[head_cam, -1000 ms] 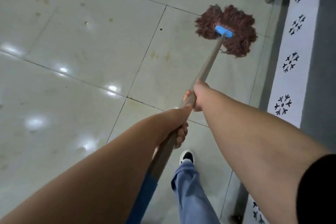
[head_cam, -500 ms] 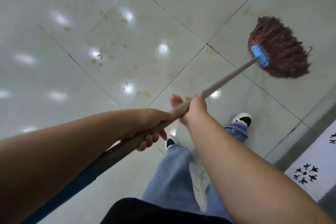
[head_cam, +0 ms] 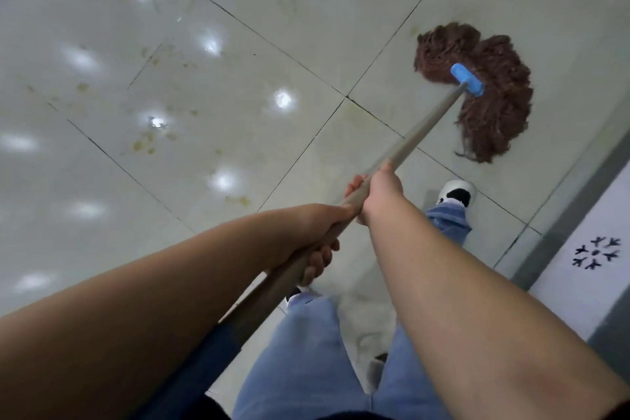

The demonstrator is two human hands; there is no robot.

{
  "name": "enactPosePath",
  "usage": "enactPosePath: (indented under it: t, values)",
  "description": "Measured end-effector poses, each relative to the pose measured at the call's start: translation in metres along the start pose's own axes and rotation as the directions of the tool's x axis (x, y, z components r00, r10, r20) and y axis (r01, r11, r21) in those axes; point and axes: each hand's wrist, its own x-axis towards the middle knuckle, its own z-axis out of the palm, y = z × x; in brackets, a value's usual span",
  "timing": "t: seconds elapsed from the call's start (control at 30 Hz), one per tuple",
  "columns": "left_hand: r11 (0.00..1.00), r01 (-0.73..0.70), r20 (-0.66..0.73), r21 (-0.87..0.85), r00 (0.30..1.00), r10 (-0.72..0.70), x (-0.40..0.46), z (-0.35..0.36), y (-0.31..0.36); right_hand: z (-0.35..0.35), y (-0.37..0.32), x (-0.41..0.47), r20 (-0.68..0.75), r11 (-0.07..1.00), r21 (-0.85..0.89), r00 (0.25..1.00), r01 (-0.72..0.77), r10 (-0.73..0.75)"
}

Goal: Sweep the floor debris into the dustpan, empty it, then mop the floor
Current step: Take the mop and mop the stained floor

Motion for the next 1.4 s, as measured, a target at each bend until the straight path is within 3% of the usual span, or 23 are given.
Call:
enactPosePath:
  t: [0.13,0.5,0.7,0.87,0.97,1.13,1.2,1.4]
  values:
    - [1.000,-0.017,-0.004,0.008,1.000,0.017,0.016,0.042,0.126,-0.008,-0.132,0.032,0.012,1.000,-0.020,1.000,-0.024,0.024]
    - [0.972,-0.225,0.029,0.064,0.974,0.224,0.051,0.172,0.550,-0.011,-0.573,0.109,0.031,0.979,0.041,0.979,0.202,-0.203]
    - [0.939,-0.317,0.039,0.136,0.948,0.315,0.074,0.212,0.678,-0.018,-0.701,0.139,-0.026,0.948,-0.012,0.947,0.319,-0.319]
    - [0.950,-0.266,0.019,0.164,0.964,0.266,0.096,0.203,0.673,-0.020,-0.707,0.163,-0.019,0.955,-0.083,0.957,0.286,-0.288]
    - [0.952,-0.232,0.007,0.200,0.972,0.236,0.101,0.183,0.633,-0.016,-0.672,0.171,-0.049,0.944,-0.227,0.965,0.240,-0.257]
    - [0.959,-0.178,0.010,0.220,0.984,0.180,0.084,0.136,0.545,-0.006,-0.587,0.159,-0.050,0.942,-0.270,0.974,0.200,-0.221]
    - [0.967,-0.133,0.036,0.218,0.991,0.129,0.074,0.117,0.502,-0.001,-0.540,0.149,-0.050,0.949,-0.245,0.974,0.201,-0.219]
    - [0.980,-0.032,0.071,0.197,0.997,0.018,0.047,0.060,0.329,-0.001,-0.369,0.104,0.052,0.990,0.050,0.990,0.130,-0.132]
